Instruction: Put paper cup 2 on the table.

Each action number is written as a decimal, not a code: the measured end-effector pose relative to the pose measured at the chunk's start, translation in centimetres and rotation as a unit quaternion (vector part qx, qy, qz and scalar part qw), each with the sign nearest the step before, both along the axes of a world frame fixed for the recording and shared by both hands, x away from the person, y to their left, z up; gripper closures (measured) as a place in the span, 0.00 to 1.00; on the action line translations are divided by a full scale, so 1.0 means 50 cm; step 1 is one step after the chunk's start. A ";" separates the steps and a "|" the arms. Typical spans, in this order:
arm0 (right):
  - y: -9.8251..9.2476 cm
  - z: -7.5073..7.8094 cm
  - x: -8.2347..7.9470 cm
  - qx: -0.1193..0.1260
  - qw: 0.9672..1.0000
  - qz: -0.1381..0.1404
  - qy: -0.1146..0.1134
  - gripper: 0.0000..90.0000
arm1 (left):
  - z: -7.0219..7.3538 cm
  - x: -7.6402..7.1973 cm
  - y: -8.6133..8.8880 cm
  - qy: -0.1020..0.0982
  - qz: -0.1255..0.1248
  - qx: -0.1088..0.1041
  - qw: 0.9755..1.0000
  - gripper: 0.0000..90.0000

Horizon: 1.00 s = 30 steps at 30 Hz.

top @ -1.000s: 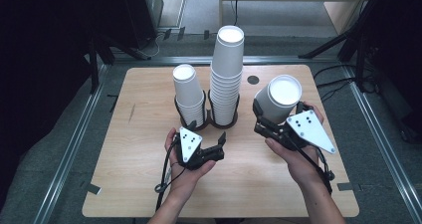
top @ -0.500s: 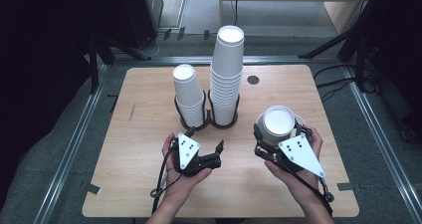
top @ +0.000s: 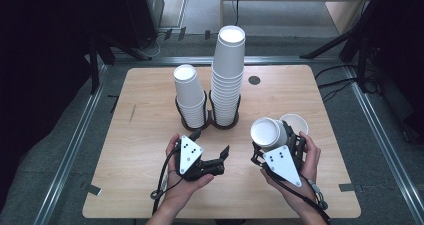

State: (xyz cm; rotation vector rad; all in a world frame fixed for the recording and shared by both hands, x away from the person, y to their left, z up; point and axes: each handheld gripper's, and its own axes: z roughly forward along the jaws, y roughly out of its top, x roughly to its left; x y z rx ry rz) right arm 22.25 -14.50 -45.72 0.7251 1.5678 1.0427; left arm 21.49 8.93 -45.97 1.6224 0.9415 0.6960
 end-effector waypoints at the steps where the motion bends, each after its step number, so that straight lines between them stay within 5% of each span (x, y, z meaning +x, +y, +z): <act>1: 0.002 -0.005 0.001 -0.017 1.000 -0.003 -0.006 0.16 | 0.001 0.001 0.001 0.002 -0.005 0.000 1.000 0.07; 7: 0.011 -0.028 0.004 -0.077 0.997 0.011 -0.018 0.17 | 0.006 0.001 0.002 0.017 -0.037 0.000 0.999 0.07; 14: 0.022 -0.045 0.002 -0.143 0.989 0.018 -0.043 0.17 | 0.008 -0.005 -0.009 0.023 -0.087 0.014 0.996 0.07; 20: 0.024 -0.054 0.002 -0.174 0.983 0.019 -0.053 0.17 | 0.011 -0.011 -0.015 0.020 -0.114 0.021 0.993 0.07; 30: 0.036 -0.058 -0.010 -0.191 0.978 0.054 -0.062 0.17 | 0.012 -0.026 -0.028 0.005 -0.147 0.037 0.988 0.07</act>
